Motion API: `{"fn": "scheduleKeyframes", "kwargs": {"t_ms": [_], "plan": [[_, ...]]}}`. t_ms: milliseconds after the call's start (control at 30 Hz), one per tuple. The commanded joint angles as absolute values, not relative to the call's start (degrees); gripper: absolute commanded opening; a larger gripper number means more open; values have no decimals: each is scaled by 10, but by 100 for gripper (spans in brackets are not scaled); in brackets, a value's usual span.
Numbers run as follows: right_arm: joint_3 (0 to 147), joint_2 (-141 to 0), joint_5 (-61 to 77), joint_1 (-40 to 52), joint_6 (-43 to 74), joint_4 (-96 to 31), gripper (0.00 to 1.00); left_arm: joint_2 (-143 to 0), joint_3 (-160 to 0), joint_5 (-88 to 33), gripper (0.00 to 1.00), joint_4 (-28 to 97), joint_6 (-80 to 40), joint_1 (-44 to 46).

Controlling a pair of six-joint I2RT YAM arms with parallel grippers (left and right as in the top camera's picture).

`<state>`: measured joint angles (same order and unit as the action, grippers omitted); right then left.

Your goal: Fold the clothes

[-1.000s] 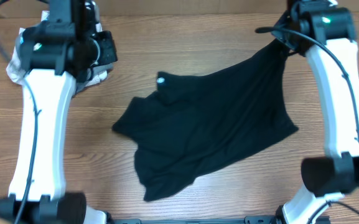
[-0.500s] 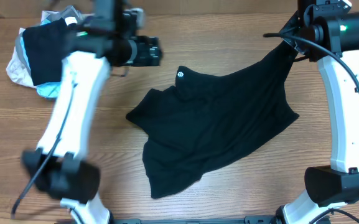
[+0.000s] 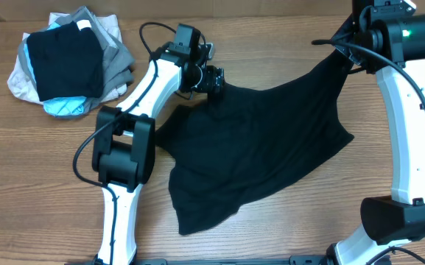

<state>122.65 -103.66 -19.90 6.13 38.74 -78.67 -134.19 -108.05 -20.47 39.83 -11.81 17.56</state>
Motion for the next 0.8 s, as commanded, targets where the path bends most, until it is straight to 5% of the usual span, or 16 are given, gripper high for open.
{"fn": "scheduleKeyframes", "kwargs": {"t_ms": [0,367,467,600,767], "plan": [[1228,-1035,-208,62,381,-785,4,-1362,-1080,-206,84,386,-122,183],[1228,-1035,-205,62,375,-794,4,-1409,-1080,-193,75,322,-148,190],[1228,-1035,-205,62,375,-795,4,-1421,-1080,-193,60,316,-148,197],[1228,-1035,-205,62,375,-797,4,-1423,-1080,-193,4,317,-148,204],[1228,-1035,-205,62,375,-796,4,-1409,-1114,-180,4,365,-147,201]]}}
